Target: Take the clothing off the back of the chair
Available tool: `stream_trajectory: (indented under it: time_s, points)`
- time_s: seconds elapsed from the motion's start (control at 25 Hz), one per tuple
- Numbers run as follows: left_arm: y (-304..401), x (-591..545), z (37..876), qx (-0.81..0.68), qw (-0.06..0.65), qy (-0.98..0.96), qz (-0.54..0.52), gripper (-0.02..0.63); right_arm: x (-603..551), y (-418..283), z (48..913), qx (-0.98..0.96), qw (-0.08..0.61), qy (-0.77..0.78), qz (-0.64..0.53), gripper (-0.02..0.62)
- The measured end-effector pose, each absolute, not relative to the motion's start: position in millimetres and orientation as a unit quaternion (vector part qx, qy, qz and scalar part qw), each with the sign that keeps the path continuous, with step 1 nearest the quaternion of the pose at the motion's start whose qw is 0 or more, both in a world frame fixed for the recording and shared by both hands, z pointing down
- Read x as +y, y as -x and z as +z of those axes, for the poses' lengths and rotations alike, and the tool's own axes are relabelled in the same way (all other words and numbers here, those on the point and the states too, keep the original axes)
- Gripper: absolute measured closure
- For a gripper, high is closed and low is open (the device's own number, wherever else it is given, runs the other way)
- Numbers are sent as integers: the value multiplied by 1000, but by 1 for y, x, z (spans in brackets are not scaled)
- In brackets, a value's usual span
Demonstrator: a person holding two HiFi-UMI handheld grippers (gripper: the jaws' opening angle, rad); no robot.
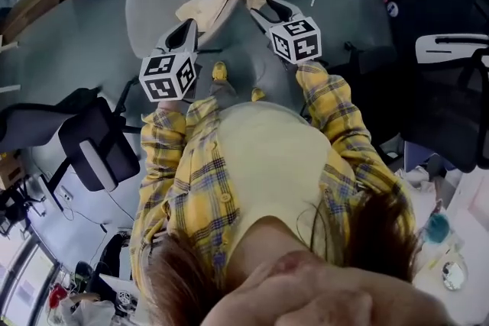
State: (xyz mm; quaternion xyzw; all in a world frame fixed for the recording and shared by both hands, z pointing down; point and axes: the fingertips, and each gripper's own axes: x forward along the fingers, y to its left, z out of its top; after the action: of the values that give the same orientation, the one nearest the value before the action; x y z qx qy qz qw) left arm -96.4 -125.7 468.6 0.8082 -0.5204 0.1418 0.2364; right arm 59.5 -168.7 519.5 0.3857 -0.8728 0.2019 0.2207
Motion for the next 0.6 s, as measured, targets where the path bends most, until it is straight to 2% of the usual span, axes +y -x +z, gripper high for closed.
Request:
stream_trajectory:
  time_s: [0.32, 0.6]
  points:
    - [148, -165, 479, -495, 244, -821, 149, 601, -222, -45, 525, -844, 196, -441, 234, 359]
    - [155, -188, 481, -469, 235, -837, 154, 601, -246, -34, 531, -815, 170, -486, 267, 299]
